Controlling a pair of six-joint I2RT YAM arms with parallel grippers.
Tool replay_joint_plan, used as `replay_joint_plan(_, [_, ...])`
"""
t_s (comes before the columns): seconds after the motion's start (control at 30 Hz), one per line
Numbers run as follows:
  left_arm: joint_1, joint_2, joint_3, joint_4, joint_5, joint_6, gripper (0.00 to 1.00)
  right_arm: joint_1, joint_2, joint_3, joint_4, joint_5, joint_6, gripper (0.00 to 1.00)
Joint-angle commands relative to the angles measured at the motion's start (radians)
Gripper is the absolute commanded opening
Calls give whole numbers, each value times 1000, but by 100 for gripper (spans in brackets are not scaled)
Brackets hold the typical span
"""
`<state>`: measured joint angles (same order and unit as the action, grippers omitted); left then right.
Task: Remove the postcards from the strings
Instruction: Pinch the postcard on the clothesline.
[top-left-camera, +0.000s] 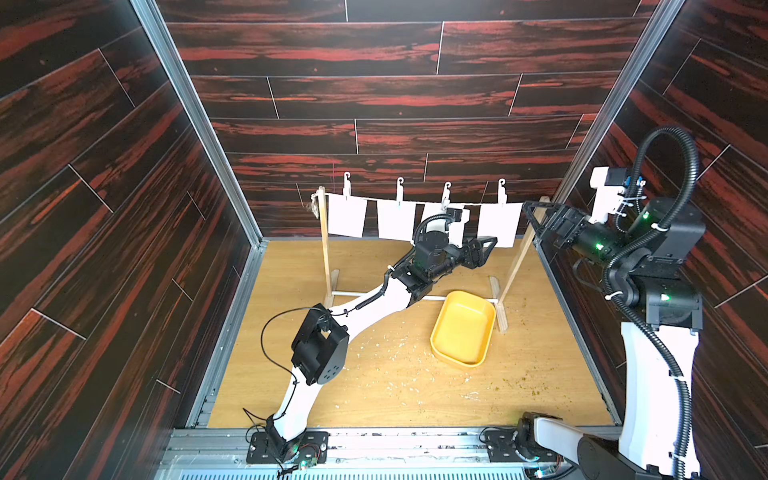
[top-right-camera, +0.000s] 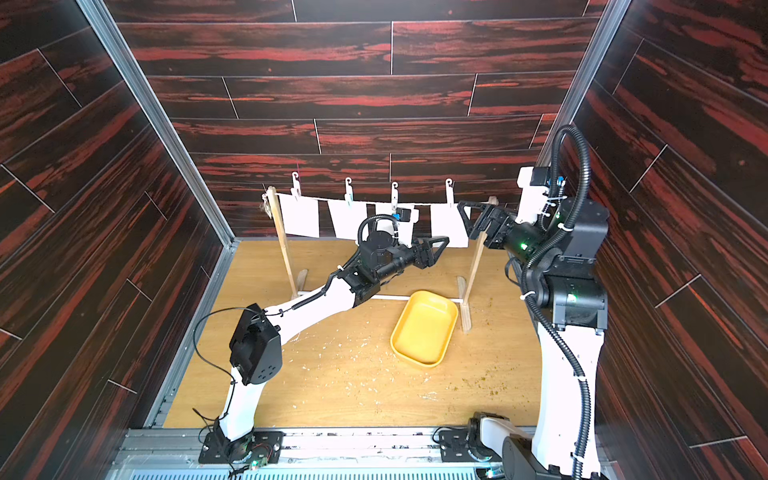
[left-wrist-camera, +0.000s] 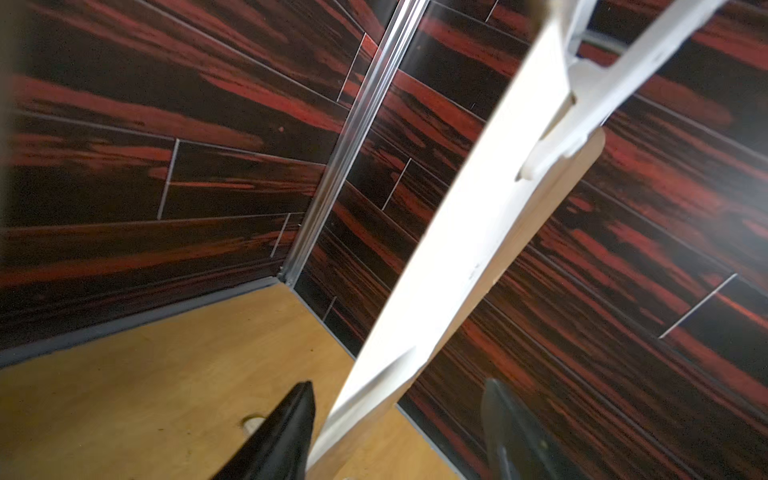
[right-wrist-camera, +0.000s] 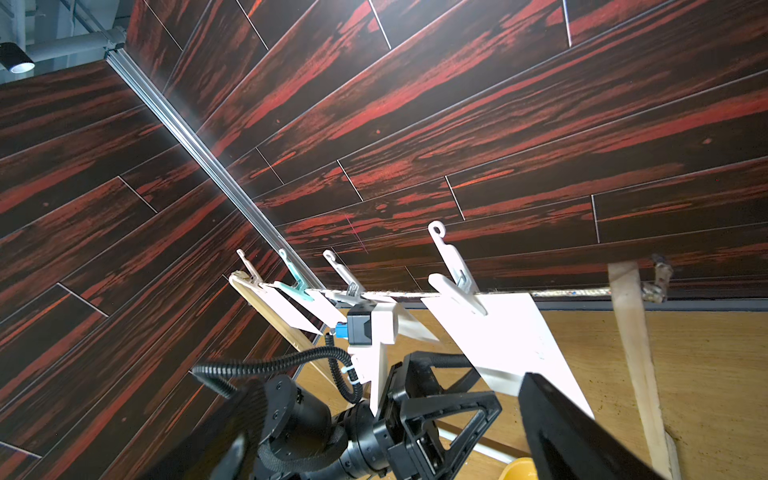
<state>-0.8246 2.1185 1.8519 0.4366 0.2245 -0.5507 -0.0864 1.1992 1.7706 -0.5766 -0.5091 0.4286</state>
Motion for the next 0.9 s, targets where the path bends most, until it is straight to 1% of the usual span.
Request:
replay_joint_plan(0.0, [-4, -60, -49, 87, 59, -26, 59, -4, 24, 16, 14, -5, -5, 98])
replay_joint_plan(0.1, [-6, -72, -68, 123, 94, -44, 56, -3, 44, 38, 14, -17, -6, 98])
replay_joint_plan(0.17, [-9, -72, -70, 135, 113, -51, 56, -3, 63, 56, 11, -22, -11, 97])
replay_joint_plan(0.2, [-9, -70, -69, 143, 123, -55, 56, -3, 72, 68, 7, -27, -15, 96])
replay_joint_plan(0.27, [-11, -63, -69, 173, 136, -68, 51, -4, 90, 87, 5, -37, -20, 95])
replay_joint_plan(0.33, [-11, -59, -70, 199, 137, -85, 43, -4, 97, 93, 11, -45, -25, 94])
replay_joint_plan(0.4, [-13, -55, -72, 216, 139, -95, 43, -4, 102, 92, 20, -51, -29, 94])
replay_joint_plan(0.43, [-12, -55, -75, 219, 139, -98, 41, -4, 103, 92, 22, -52, -30, 94])
replay_joint_plan(0.5, [-12, -57, -81, 217, 141, -101, 34, -3, 111, 92, 24, -51, -35, 94])
replay_joint_plan(0.57, [-13, -65, -91, 204, 136, -96, 31, -3, 121, 96, 28, -54, -52, 92])
replay_joint_plan(0.63, [-12, -71, -99, 190, 126, -89, 19, -2, 135, 113, 28, -58, -82, 91])
replay_joint_plan(0.67, [-13, -76, -100, 170, 121, -82, 18, -4, 143, 127, 30, -57, -101, 90])
replay_joint_plan(0.73, [-13, -83, -99, 139, 118, -64, 7, -6, 173, 173, 21, -68, -129, 90])
replay_joint_plan(0.77, [-10, -86, -93, 112, 114, -56, 2, -7, 196, 205, 10, -94, -143, 90])
replay_joint_plan(0.8, [-8, -88, -88, 91, 116, -47, 0, -10, 219, 240, -2, -118, -153, 90])
replay_joint_plan(0.87, [-3, -91, -73, 49, 113, -38, 0, -14, 273, 311, -31, -168, -167, 87])
